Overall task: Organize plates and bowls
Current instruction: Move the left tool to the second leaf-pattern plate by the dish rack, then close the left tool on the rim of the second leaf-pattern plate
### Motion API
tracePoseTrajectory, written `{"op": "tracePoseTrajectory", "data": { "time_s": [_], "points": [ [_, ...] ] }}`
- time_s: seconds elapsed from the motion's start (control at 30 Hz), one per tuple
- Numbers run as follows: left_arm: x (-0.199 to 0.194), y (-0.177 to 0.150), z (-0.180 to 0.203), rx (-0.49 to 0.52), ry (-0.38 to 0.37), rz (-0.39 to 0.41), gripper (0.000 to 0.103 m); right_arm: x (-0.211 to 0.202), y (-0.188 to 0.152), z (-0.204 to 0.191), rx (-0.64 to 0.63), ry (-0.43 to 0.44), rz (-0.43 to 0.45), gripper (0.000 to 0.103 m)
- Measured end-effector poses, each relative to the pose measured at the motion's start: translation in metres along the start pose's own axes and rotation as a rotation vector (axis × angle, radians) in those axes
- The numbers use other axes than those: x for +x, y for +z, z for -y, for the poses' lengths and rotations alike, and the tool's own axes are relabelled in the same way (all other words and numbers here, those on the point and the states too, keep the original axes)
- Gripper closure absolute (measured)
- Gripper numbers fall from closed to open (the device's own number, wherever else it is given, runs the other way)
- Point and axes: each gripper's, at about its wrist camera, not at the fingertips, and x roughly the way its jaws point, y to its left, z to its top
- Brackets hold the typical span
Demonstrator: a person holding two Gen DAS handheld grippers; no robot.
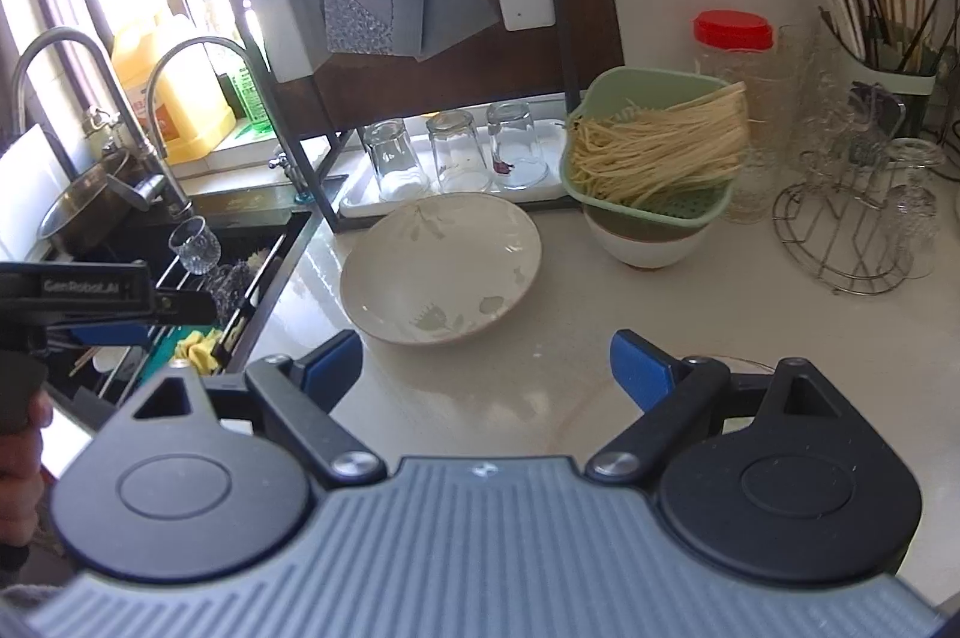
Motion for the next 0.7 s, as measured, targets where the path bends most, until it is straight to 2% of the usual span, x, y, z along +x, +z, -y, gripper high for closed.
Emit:
{"op": "tracePoseTrajectory", "data": {
  "time_s": [0.17, 0.27, 0.4, 0.7],
  "points": [
    [0.022, 0.019, -0.013, 0.027, 0.006, -0.012, 0.014, 0.025, 0.004, -0.011, 0.015, 0.007, -0.027, 0.012],
    [0.04, 0.029, -0.016, 0.046, -0.002, -0.015, 0.014, 0.042, 0.009, -0.015, 0.031, 0.007, -0.052, 0.021],
    [0.067, 0.042, -0.015, 0.077, -0.029, -0.036, 0.014, 0.063, 0.018, -0.016, 0.048, -0.013, -0.075, 0.024],
    [0.124, 0.061, 0.003, 0.217, -0.105, -0.074, 0.016, 0.115, 0.035, -0.006, 0.1, -0.056, -0.12, 0.038]
  ]
}}
